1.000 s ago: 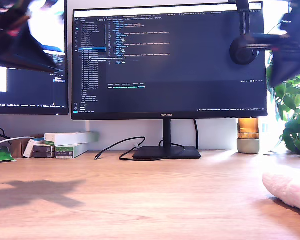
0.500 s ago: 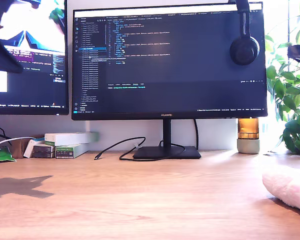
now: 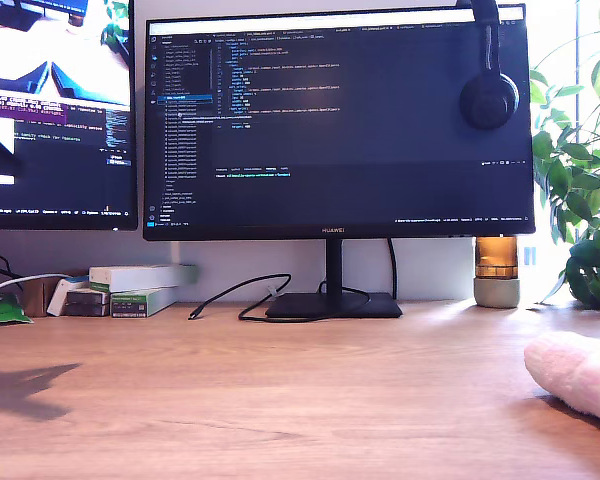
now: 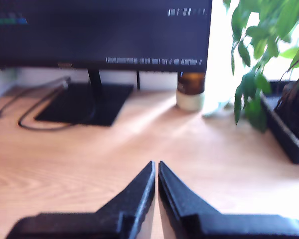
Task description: Fold the tea towel to a neat square and place it to the right
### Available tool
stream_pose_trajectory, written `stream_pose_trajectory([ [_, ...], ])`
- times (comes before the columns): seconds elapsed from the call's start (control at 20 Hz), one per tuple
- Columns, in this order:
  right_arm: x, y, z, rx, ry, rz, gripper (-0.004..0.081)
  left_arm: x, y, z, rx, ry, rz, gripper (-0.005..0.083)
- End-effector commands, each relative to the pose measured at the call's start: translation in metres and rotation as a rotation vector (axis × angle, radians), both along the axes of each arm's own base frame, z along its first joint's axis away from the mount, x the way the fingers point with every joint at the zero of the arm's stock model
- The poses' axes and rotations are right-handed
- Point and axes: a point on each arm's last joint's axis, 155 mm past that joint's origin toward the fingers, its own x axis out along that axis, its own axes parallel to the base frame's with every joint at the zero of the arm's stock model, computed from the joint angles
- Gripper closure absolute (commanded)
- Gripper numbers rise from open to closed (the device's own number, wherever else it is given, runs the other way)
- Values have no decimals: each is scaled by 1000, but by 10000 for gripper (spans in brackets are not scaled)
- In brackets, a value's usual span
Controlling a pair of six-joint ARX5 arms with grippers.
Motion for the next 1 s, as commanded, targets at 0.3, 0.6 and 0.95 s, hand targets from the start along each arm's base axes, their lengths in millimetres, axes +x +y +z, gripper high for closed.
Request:
stream_pose_trajectory([
  [0.3, -27, -2, 11, 8, -67, -6, 783, -26, 5, 14, -38, -74, 14, 793],
  [0.6, -30, -11, -19, 18, -29, -56, 783, -32, 13, 19, -33, -102, 58, 793],
  [0.95, -34, -12, -21, -51, -134, -47, 783, -33, 19, -21, 2, -87, 81, 793],
])
